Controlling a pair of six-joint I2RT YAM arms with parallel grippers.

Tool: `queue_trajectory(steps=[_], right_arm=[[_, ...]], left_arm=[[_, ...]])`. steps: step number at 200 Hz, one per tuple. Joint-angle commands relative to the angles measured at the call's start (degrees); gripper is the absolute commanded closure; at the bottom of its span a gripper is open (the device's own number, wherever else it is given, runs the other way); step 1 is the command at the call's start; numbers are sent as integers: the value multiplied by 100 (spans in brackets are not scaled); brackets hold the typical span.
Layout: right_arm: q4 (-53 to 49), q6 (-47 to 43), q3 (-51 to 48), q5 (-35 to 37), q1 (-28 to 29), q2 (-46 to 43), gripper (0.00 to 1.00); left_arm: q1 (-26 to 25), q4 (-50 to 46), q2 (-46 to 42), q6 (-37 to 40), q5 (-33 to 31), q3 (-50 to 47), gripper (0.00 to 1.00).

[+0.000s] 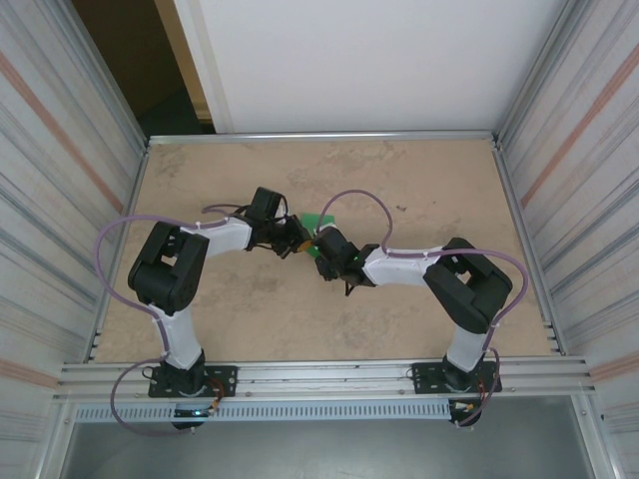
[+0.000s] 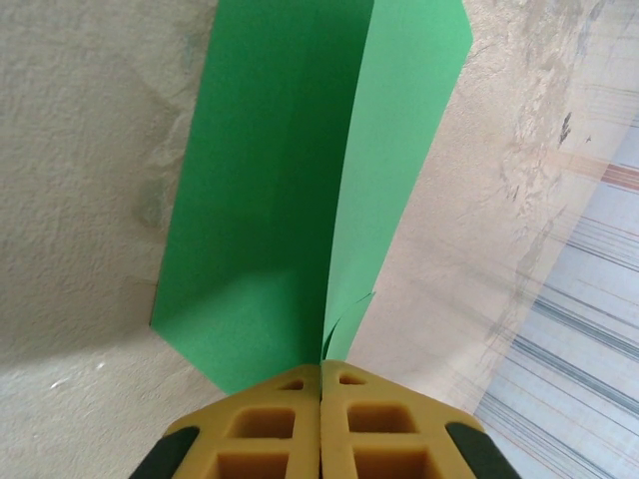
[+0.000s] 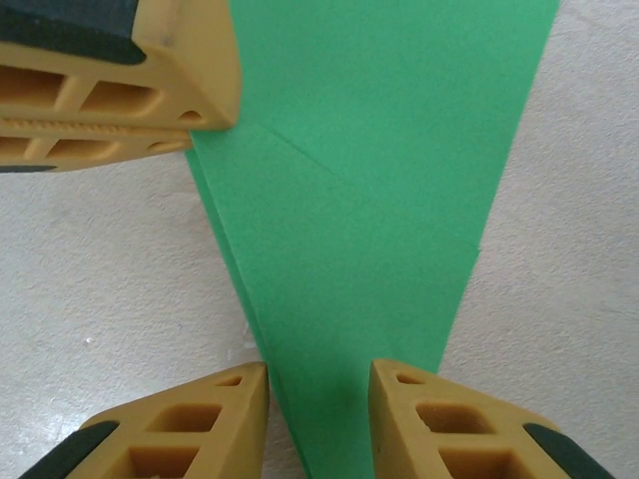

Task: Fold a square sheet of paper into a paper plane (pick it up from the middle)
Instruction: Fourth fold the wing at the center of the table.

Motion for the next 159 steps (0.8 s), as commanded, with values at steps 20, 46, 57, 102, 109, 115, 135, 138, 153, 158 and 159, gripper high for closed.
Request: queue_trajectory(steps=[20,46,57,102,109,115,135,138,153,158,159], right_arm=[[-44,69,-54,218,-12,108,72],[-67,108,-75,170,-20,134,71],[-65,119,-88,141,-28,152,71],[-82,164,-115,78,-42,187,74],[-76,166,-115,61,-50,191,76],[-73,166,-115,45,-53,187,76],[-51,155,-123,-6,-73,172,78],[-41,154,-132,-21,-73,174,79],[-29,148,-147,-53,-82,161,79],[-31,143,-155,-73,-89,161,79],[-30,141,-157,-77,-90,161,79]], left_arm=[[-29,-164,-110,-31,-36,156,92],[-26,-184,-118,-12,-50,165,92],[-30,-193,-114,-12,-42,174,91],[-30,-209,-89,8,-20,195,91],[-29,-215,-85,9,-32,193,91],[-30,-218,-85,9,-32,207,91],[-28,-233,-98,18,-28,211,88],[-30,-241,-102,23,-34,217,88],[-21,-309,-129,56,-66,248,86],[-22,-328,-137,85,-76,252,85],[-22,-331,-139,87,-76,252,85]])
